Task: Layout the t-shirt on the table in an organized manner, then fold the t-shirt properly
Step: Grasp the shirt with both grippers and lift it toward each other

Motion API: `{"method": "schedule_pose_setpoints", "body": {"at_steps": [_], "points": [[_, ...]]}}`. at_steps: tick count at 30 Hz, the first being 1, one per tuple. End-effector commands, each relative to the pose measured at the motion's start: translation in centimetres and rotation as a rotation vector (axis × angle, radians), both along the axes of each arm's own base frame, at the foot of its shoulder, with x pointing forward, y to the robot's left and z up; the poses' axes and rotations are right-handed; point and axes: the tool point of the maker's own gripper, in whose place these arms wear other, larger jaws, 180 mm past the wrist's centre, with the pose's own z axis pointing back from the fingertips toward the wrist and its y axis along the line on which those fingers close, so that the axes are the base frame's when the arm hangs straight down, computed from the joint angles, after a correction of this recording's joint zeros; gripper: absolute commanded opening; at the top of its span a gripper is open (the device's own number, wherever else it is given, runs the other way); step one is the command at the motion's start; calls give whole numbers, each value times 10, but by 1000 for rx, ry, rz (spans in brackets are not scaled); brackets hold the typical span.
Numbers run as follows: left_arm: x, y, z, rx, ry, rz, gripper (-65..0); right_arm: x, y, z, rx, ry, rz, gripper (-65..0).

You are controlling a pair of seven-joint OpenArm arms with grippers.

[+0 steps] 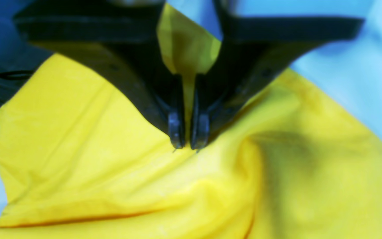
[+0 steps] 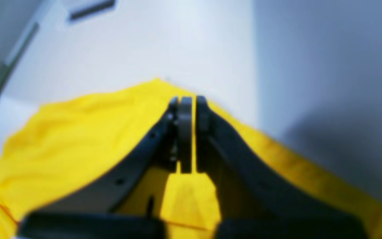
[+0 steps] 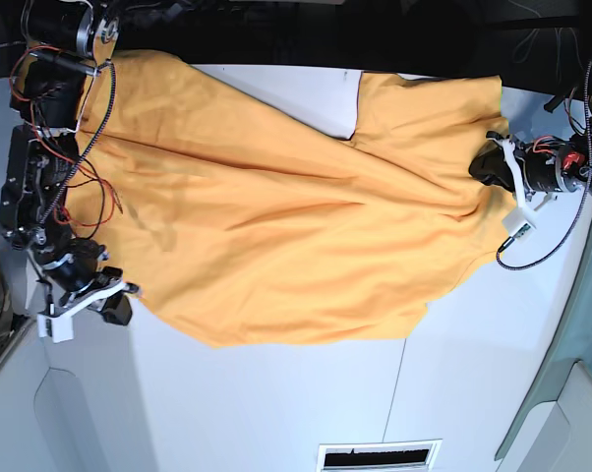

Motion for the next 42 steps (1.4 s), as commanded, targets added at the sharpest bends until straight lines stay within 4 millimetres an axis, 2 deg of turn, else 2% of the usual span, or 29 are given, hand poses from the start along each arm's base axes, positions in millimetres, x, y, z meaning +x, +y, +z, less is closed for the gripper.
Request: {"method": "schedule_pose_setpoints", "body": {"at_steps": [1, 4, 7, 11, 14, 17, 19, 21, 25, 30, 35, 38, 42], "points": [[-32, 32, -17, 185, 140, -24, -641, 7, 7, 1, -19, -19, 21, -650], [-37, 37, -18, 214, 169, -13, -650, -4, 21, -37, -128, 42, 105, -650], [-35, 46, -19, 260, 165, 21, -650, -13, 8, -59, -214, 104, 111, -650], [-34, 72, -21, 378, 167, 42, -650, -17, -28, -62, -307, 132, 83, -650], [-25, 92, -24, 441, 165, 86, -650, -22, -49, -62, -337, 150, 71, -650], [-5, 112, -25, 530, 141, 156, -650, -34, -59, -69, -312, 217, 62, -650], [11, 112, -26, 553, 136, 190, -650, -45, -60, -76, -278, 269, 65, -650], [28, 103, -27, 545, 129, 212, -650, -58, -57, -84, -240, 316, 84, -650], [62, 74, -29, 490, 94, 233, -650, -92, -39, -92, -94, 359, 122, -650], [112, 30, -19, 406, 5, 231, -650, -132, -18, -80, 46, 339, 114, -650], [151, -21, -5, 325, -58, 202, -650, -169, 9, -66, 79, 299, 138, -650], [165, -46, 1, 289, -79, 185, -650, -173, 25, -48, 88, 237, 150, -650], [175, -59, 11, 260, -67, 191, -650, -154, 39, -17, 93, 130, 159, -650]]}}
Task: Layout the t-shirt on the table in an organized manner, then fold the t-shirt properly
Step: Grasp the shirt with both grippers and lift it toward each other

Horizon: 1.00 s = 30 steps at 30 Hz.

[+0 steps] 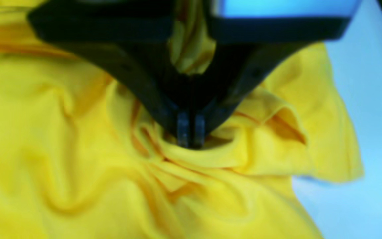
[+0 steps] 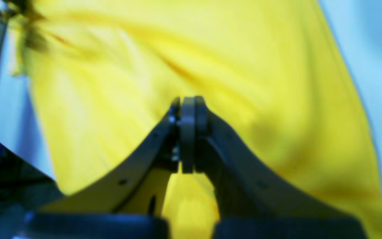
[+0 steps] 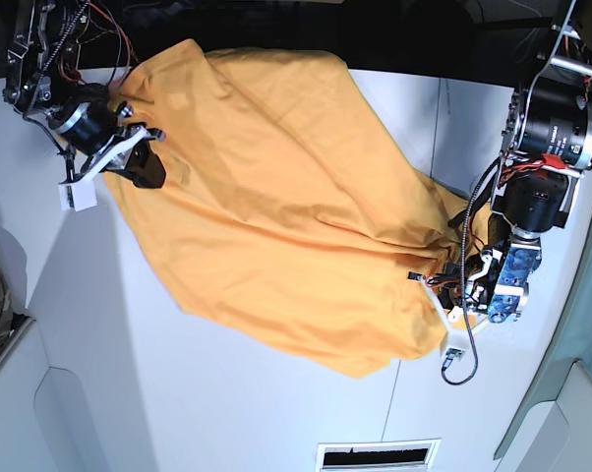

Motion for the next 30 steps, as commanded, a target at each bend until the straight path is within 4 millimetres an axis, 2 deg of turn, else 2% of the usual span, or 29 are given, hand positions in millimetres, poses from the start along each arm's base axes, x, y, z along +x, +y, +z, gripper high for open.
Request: {"method": "schedule_pose_setpoints", "body": {"at_steps": [1, 6, 9, 12, 17, 20, 23, 25, 28, 30], "points": [[-3, -4, 5, -23, 47, -30, -650, 15, -2, 16, 3, -66, -9, -650], [10, -7, 27, -59, 7, -32, -650, 59, -2, 42, -39, -184, -24, -650], [14, -3, 39, -71, -12, -26, -650, 89, 1, 48, -57, -209, -13, -650], [10, -11, 46, -155, 3, -44, -650, 119, 11, 39, -82, -216, 10, -650], [3, -33, 57, -286, -5, -87, -650, 159, 34, 7, -159, -171, 97, -650], [5, -33, 64, -288, -31, -102, -644, 170, 43, -11, -215, -137, 152, -650], [4, -18, 66, -261, -32, -91, -487, 170, 45, -27, -267, -93, 197, -650], [3, -7, 68, -258, -33, -74, -432, 168, 39, -34, -303, -77, 191, -650], [4, 9, 78, -269, -53, -53, -430, 170, 24, -36, -339, -69, 164, -650], [5, 11, 90, -297, -84, -77, -431, 170, 14, -36, -354, -66, 158, -650]]}}
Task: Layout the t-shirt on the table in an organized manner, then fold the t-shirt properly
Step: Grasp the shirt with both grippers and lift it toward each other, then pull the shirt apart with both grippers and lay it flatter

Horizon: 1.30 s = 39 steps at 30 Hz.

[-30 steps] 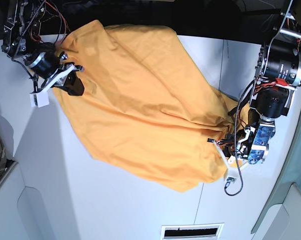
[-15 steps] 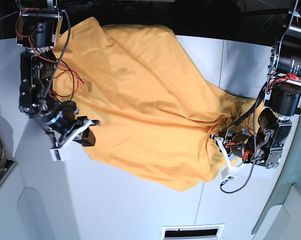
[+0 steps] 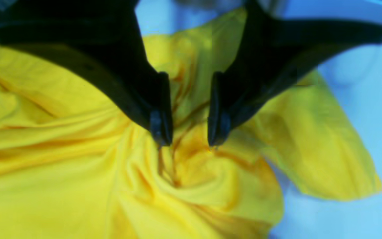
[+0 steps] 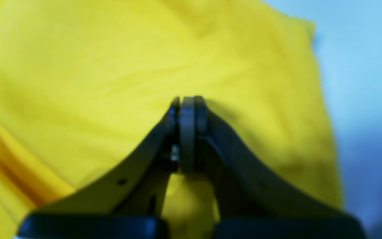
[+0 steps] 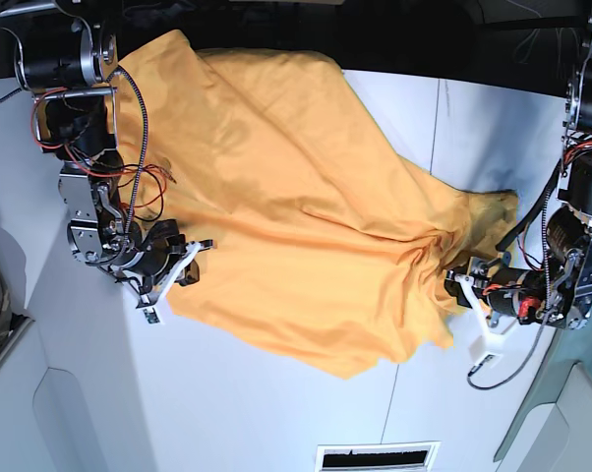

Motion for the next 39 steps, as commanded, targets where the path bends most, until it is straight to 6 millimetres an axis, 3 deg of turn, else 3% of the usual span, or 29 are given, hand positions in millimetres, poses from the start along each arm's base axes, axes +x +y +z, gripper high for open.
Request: {"method": "schedule_pose_setpoints", "body": {"at_steps": [1, 4, 7, 17, 22, 26, 32, 39], "points": [[16, -6, 29, -49, -87, -44, -431, 17, -11, 17, -5, -53, -13, -650], [-3, -29, 42, -133, -109, -187, -443, 14, -26, 15, -29, -47, -24, -650], [-33, -58, 43, -205, -98, -318, -506, 13, -35, 14, -41, -45, -31, -650], [-135, -106, -22, -346, 105, -349, -534, 6, -48, 9, -58, -19, -41, -650], [-160, -114, -41, -363, 131, -330, -534, 6, -48, 9, -57, -18, -42, -650], [-167, -96, -63, -234, 129, -344, -534, 4, -49, 7, -63, -5, -40, -650], [-171, -40, -101, -6, 209, -249, -535, -6, -70, 0, -98, 25, -53, -650], [-127, 29, -102, 198, 199, -102, -559, -29, -99, -7, -42, 98, -105, -650]]}}
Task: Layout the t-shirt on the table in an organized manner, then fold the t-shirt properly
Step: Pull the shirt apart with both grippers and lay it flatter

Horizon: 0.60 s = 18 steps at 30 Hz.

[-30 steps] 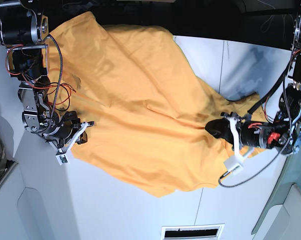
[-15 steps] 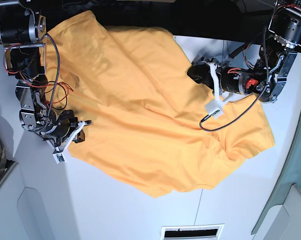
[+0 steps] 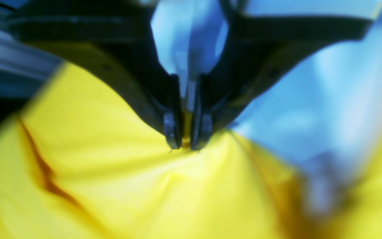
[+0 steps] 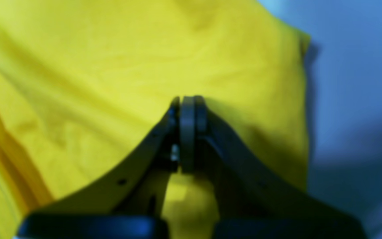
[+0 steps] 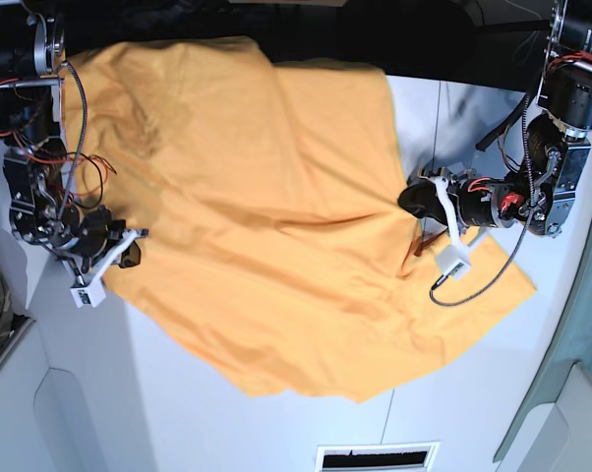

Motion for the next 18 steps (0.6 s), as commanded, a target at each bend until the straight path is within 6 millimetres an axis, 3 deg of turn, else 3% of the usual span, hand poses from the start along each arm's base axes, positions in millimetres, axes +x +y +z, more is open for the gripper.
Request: {"method": "schedule_pose_setpoints", "body": {"at_steps": [1, 5, 10, 14, 18], "points": [[-15, 66, -17, 295, 101, 52, -572, -5, -15, 0, -38, 30, 7, -650], [29, 84, 5, 347, 12, 107, -580, -34, -22, -15, -1, 99, -19, -650], [70, 82, 32, 343, -76, 116, -580, -76, -12, -26, 70, 140, -19, -650], [84, 62, 38, 310, -100, 106, -579, -94, -8, -17, 104, 97, -35, -650], [75, 9, 32, 160, -50, 4, -578, -93, -12, 8, 121, 5, -69, -650]]}}
